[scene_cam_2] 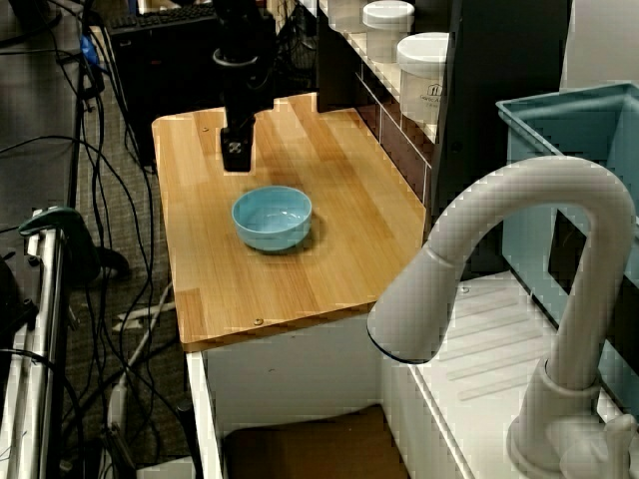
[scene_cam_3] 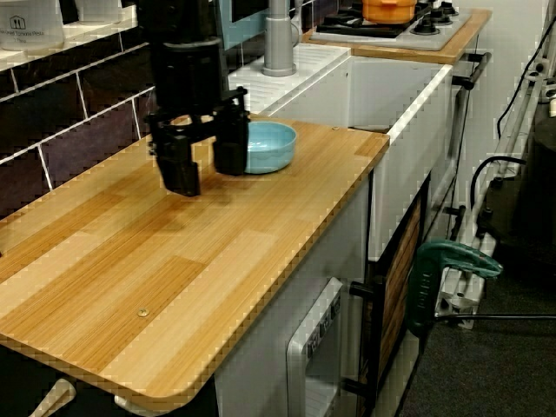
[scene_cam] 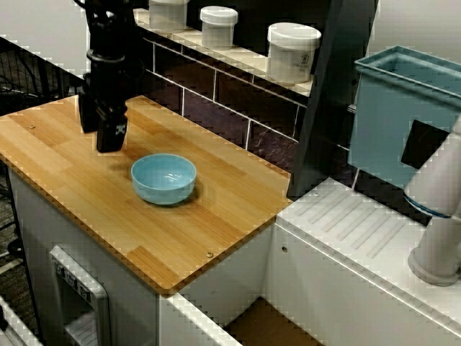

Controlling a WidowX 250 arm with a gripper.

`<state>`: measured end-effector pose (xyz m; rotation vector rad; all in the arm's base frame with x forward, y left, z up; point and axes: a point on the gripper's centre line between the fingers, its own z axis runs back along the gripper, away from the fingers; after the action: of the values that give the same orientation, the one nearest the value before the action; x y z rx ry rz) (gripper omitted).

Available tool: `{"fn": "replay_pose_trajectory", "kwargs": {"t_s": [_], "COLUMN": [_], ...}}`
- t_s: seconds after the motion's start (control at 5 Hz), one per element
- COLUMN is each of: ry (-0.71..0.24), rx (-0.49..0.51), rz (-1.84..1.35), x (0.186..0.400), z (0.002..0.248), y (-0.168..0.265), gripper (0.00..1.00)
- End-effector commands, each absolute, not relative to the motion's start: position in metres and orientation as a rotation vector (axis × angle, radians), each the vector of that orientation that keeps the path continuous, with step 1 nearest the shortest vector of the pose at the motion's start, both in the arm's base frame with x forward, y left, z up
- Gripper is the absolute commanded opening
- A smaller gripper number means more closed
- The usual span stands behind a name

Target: Push into sink

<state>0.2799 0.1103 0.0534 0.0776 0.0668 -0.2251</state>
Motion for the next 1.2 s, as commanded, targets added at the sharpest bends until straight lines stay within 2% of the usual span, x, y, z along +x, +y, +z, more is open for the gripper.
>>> {"fn": "replay_pose_trajectory", "kwargs": {"t_s": [0.0, 0.2, 0.6, 1.0], "ry": [0.038, 0.052, 0.059, 0.06], "rx": [0.106, 0.111, 0.086, 0.072], "rz": [-0.209, -0.233, -0.288, -0.298], "x": [0.305, 0.3, 0.289, 0.294], "z": [0.054, 0.045, 0.051, 0.048], "y": [0.114, 0.097, 0.052, 0.01], "gripper": [1.0, 1.0, 1.0, 1.0]}}
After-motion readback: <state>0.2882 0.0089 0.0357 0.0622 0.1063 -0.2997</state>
